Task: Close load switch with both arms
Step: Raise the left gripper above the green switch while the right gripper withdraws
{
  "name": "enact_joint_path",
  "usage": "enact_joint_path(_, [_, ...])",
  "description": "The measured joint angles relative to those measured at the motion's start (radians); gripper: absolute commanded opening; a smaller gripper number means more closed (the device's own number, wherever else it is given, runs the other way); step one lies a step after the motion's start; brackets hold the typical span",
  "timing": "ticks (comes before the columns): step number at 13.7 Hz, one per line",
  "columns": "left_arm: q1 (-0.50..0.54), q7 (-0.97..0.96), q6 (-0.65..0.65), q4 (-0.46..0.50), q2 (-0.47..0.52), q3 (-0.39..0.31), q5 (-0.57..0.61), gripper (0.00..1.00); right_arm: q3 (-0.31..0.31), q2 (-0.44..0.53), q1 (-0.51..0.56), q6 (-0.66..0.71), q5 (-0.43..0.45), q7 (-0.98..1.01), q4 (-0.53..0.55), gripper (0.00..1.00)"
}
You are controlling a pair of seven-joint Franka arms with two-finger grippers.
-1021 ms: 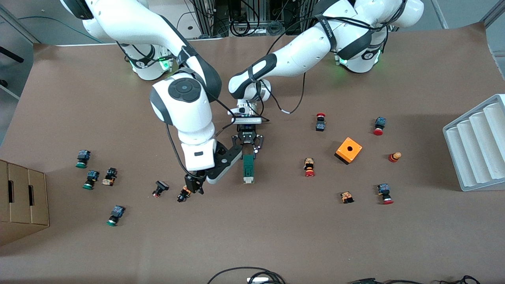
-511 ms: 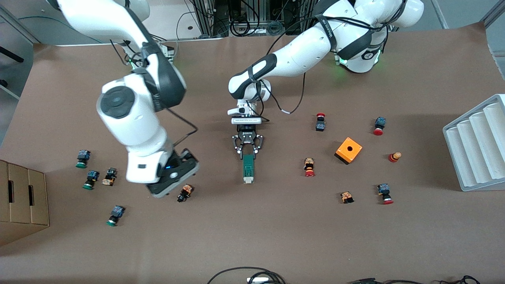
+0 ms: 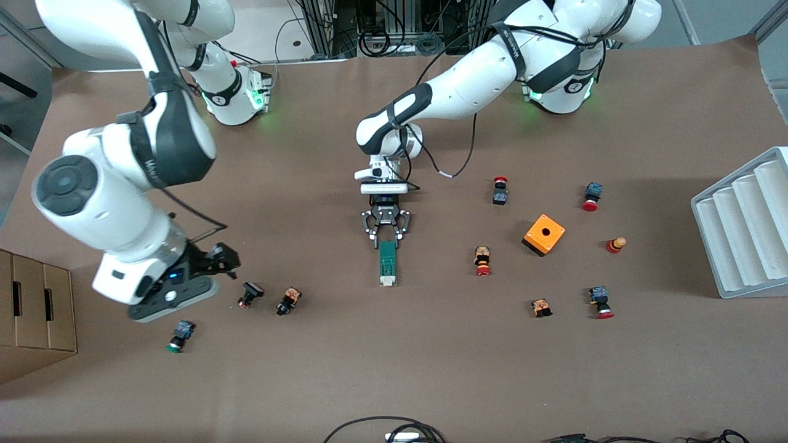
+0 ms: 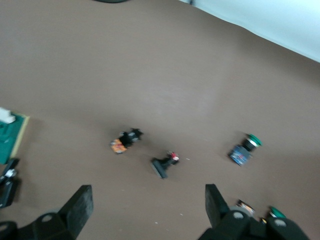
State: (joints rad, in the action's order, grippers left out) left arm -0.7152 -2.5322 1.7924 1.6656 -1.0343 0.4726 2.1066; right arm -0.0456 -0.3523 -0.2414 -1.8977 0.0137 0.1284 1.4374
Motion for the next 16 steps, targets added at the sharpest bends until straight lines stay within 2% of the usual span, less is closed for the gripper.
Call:
enact_joint_path(5, [-0.001,0.035,0.0,-0.001,0.006,0.005,-0.02,1.0,0.002,0.053,0.15,0.068,0.0,0.0,0.028,1.0])
enact_joint_path(11, [-0.002,0.35,0.0,-0.02,0.1,0.028,-0.237,0.99,0.014,0.161,0.217,0.128,-0.001,0.005,0.094,1.0])
enact_joint_path(14, [-0.002,0.534,0.019,-0.024,0.157,0.031,-0.351,1.0,0.135,0.207,0.335,0.145,-0.001,0.006,0.139,1.0])
enact_joint_path(16, [0.0,0.64,0.056,-0.031,0.199,0.032,-0.432,1.0,0.158,0.222,0.357,0.163,-0.001,0.017,0.145,1.0])
